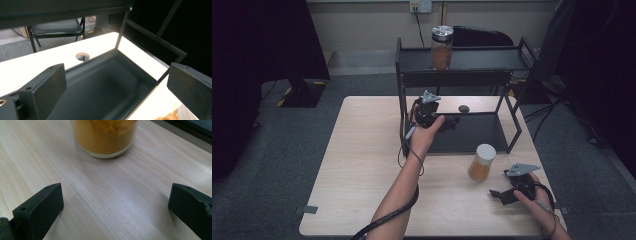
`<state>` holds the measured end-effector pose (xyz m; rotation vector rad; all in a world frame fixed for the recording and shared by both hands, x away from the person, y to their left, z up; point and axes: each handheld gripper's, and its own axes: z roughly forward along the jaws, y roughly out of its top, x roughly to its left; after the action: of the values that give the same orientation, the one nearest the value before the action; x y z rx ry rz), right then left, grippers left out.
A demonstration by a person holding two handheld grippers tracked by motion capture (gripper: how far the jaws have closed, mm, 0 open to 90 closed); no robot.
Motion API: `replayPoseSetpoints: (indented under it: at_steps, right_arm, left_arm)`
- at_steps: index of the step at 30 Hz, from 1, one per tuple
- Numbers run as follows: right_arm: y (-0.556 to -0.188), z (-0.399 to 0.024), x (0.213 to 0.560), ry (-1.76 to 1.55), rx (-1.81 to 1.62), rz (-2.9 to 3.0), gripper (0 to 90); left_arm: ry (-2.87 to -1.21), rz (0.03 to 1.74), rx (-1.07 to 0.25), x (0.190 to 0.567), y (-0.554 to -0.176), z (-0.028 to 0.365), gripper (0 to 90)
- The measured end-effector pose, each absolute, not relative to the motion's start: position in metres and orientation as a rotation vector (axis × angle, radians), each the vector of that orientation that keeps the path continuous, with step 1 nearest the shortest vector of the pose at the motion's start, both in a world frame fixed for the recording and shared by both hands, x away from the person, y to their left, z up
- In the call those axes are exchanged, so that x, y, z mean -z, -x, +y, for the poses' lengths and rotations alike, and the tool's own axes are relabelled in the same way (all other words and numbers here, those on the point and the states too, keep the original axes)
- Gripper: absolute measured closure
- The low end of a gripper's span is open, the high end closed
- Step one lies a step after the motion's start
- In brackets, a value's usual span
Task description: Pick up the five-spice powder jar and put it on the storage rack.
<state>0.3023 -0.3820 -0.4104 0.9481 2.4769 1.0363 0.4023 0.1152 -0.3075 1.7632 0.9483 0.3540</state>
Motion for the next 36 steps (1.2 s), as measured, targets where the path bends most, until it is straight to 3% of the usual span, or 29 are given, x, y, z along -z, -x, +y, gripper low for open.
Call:
replayPoseSetpoints:
  at_steps: [36]
  right_arm:
    - [-0.302,-0.382,0.410,-0.948,-1.036,2.477,0.0]
  left_arm:
    - [-1.819,1.002,-0.254,0.382,-0.381,0.135,2.3]
